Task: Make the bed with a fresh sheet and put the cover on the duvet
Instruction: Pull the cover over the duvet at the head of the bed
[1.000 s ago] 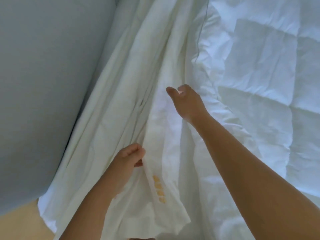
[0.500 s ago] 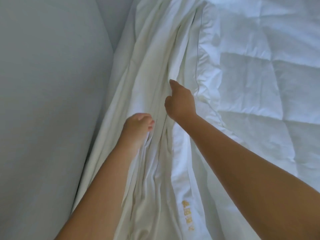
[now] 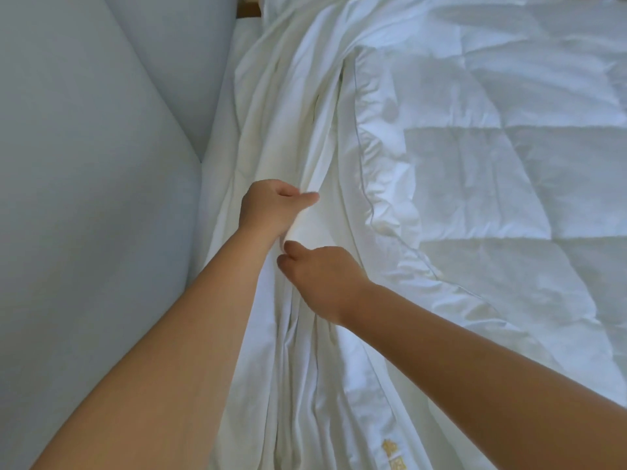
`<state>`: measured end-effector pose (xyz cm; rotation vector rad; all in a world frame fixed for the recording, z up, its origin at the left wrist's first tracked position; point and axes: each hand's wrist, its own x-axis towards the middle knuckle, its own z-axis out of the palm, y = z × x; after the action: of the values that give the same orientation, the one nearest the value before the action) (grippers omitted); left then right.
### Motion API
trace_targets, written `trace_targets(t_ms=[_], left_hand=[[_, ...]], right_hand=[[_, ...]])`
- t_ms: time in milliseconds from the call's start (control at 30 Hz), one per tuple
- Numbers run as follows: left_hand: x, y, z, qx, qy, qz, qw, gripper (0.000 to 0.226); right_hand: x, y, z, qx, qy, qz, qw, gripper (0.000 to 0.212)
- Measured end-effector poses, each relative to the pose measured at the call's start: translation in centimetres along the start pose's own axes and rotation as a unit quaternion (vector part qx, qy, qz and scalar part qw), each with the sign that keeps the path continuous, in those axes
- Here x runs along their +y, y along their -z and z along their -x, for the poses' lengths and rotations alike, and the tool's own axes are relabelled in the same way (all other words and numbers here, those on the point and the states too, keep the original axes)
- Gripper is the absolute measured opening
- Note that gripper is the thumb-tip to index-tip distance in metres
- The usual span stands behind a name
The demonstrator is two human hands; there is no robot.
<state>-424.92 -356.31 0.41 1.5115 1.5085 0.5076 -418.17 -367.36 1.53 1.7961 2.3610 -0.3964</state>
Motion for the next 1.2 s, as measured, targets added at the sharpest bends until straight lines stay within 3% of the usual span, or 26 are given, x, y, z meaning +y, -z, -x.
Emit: trace_targets(t_ms=[67,133,200,233,300,333,400,533,600,633,767,867,933,967,1067,1100,1133,1200], left_hand=[[0.3,0.1,-0.7,-0.031,-0.046,-0.170,0.984,0.015],[0.5,0.3,-1.2,-0.038,-0.058,-0.230,0.971,0.007],[0.5,0.7,-1.3,-0.041,-0.027,-0.109,0.993,0.007],[0.7,1.1,-1.1,-0.050,0.000,-0.010,0.999,0.011],[0.8,1.8,-0.6,-0.077,0.043,0.139,0.986,0.014],[0.7,2.0,-0.5,-0.085,0.052,0.166,0.981,0.015],[0.7,2.2,-0.2,-0.090,0.043,0.171,0.980,0.016],[1.2,1.9,0.2,-0.100,0.012,0.168,0.981,0.020],[1.2,1.8,0.4,-0.093,0.007,0.181,0.979,0.020],[1.1,1.7,0.3,-0.072,0.012,0.190,0.979,0.021],[0.4,1.4,0.0,0.043,0.102,0.298,0.948,0.022],[0.1,0.1,0.7,0.007,0.158,0.375,0.914,0.023],[0.4,-1.4,1.8,-0.029,0.142,0.369,0.918,0.023],[0.7,-2.1,2.4,-0.044,0.121,0.364,0.922,0.025],[1.9,-4.0,4.1,-0.093,0.054,0.342,0.933,0.027],[2.2,-4.8,4.8,-0.124,0.039,0.322,0.938,0.027],[2.4,-5.6,5.4,-0.162,0.031,0.299,0.940,0.027],[2.4,-7.4,6.3,-0.197,0.046,0.258,0.945,0.025]], right_hand=[[-0.1,-0.2,-0.5,0.009,0.024,0.010,1.000,0.035],[0.2,-0.6,-0.6,0.038,0.045,-0.036,0.998,0.041],[1.0,-0.8,-0.6,0.075,-0.006,-0.200,0.977,0.049],[1.4,-0.6,-0.6,0.103,-0.065,-0.310,0.943,0.048],[2.5,0.0,-1.4,0.187,-0.190,-0.480,0.836,0.037],[3.2,0.3,-2.2,0.229,-0.230,-0.505,0.800,0.030],[4.5,1.4,-4.3,0.261,-0.262,-0.513,0.775,0.026],[6.4,3.6,-8.4,0.161,-0.249,-0.575,0.763,0.039],[6.6,4.2,-9.7,0.092,-0.242,-0.629,0.733,0.046],[6.7,4.2,-10.1,0.076,-0.241,-0.620,0.742,0.046],[6.9,2.9,-8.7,0.007,-0.214,-0.278,0.937,0.073],[7.6,1.8,-5.9,0.003,-0.158,-0.036,0.987,0.072],[8.2,1.8,-4.5,0.035,-0.112,-0.079,0.990,0.059],[8.6,2.0,-3.8,0.048,-0.115,-0.187,0.975,0.053],[10.5,2.7,-1.8,-0.008,-0.168,-0.528,0.833,0.052],[11.4,2.8,-1.1,-0.056,-0.179,-0.557,0.809,0.058],[12.2,2.8,-0.5,-0.111,-0.187,-0.548,0.807,0.056],[13.6,2.6,0.3,-0.189,-0.212,-0.486,0.826,0.040]])
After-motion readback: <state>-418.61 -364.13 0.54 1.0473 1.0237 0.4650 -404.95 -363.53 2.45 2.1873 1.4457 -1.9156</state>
